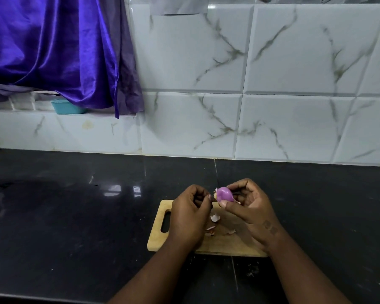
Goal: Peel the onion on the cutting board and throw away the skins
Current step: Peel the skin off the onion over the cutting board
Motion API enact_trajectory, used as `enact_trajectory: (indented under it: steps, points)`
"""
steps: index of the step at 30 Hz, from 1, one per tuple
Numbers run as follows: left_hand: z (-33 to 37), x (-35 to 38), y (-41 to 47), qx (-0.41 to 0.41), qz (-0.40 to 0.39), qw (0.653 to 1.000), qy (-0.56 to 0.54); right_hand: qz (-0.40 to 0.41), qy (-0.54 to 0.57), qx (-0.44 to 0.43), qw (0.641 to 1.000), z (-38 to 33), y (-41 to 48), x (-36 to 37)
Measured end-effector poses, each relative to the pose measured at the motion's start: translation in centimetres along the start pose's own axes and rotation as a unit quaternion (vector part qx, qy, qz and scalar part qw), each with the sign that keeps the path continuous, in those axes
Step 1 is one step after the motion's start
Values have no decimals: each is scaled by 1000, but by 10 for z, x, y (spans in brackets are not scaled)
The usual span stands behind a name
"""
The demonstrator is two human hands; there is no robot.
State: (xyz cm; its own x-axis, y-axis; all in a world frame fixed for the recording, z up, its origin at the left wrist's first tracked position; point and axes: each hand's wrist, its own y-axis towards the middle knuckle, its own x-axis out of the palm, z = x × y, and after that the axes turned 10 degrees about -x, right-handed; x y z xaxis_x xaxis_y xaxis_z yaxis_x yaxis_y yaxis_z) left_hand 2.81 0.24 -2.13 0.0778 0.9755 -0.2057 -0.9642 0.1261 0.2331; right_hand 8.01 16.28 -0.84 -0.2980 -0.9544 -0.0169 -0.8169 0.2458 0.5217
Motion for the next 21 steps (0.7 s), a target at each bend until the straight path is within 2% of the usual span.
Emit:
enact_trajectory:
  steps: [5, 15, 18, 21]
  points:
    - [-1, 0, -1, -9, -22, 999, 23, 2, -16, -8, 1000, -1, 0, -4]
    - [0, -1, 0, -18, -74, 993, -87, -23, -54, -48, 997, 6, 2, -2]
    - [-3, -2, 3, -24, -74, 992, -104, -25, -41, -55, 997, 9, 3, -1]
    - [-3, -1, 3, -11, -54, 996, -70, -26, -37, -59, 997, 11, 3, -2]
